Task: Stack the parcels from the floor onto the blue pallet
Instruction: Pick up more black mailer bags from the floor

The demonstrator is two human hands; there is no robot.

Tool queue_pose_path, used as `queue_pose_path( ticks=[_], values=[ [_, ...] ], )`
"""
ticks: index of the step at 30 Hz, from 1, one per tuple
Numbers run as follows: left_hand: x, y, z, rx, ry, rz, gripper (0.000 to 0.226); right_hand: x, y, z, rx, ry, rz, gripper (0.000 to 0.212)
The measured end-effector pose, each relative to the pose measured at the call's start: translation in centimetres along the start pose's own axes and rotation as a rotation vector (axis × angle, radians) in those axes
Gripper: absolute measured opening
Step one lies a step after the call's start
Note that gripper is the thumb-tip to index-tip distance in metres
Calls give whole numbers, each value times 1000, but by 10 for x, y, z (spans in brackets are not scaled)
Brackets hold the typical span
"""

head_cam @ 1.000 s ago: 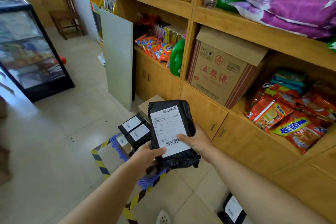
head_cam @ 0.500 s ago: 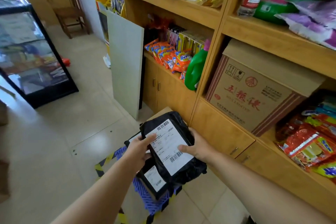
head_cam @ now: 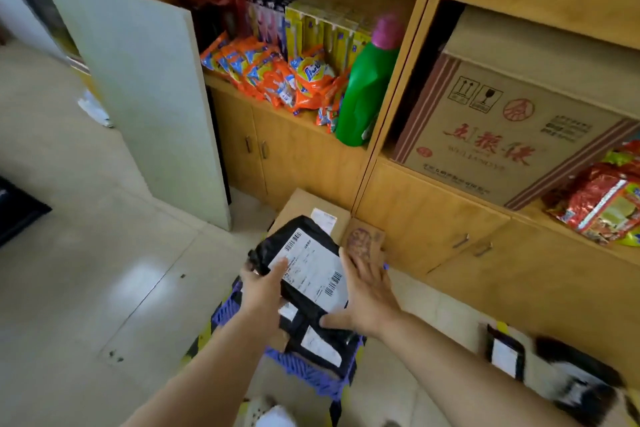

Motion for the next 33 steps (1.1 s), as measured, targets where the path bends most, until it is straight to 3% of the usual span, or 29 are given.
queue_pose_path(
  ticks=[7, 11, 14, 17, 22, 28, 33],
  values=[
    [75, -19, 71, 237, -199, 19, 33, 49, 98, -11, 6, 229, 79, 127],
    [112, -19, 116, 298, -300, -37, 21, 73, 152, -38, 25, 240, 154, 126],
    [144, -16, 151, 427, -298, -25, 5, 92, 192, -67, 33, 247, 176, 124],
    [180, -12, 182, 589, -237, -4, 7, 114, 236, -101, 31, 249, 172, 124],
    [247, 10, 233, 968, -37, 243, 49, 160, 294, -166, 43, 313, 124, 119],
    [322, 32, 293, 1657, 320, 410, 107, 222, 360, -216, -97, 227, -27, 123],
    [364, 40, 333, 1885, 494, 461, 123, 269, 391, -225, -217, 66, -128, 118]
  ],
)
Point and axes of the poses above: each hand's wrist, its own x-axis towards the middle knuckle, its own y-axis out of the palm, z = x × y, the point moved 6 cm from there along x, towards the middle knuckle, and after that the axes turned 6 degrees about y, right-handed, at the moved point
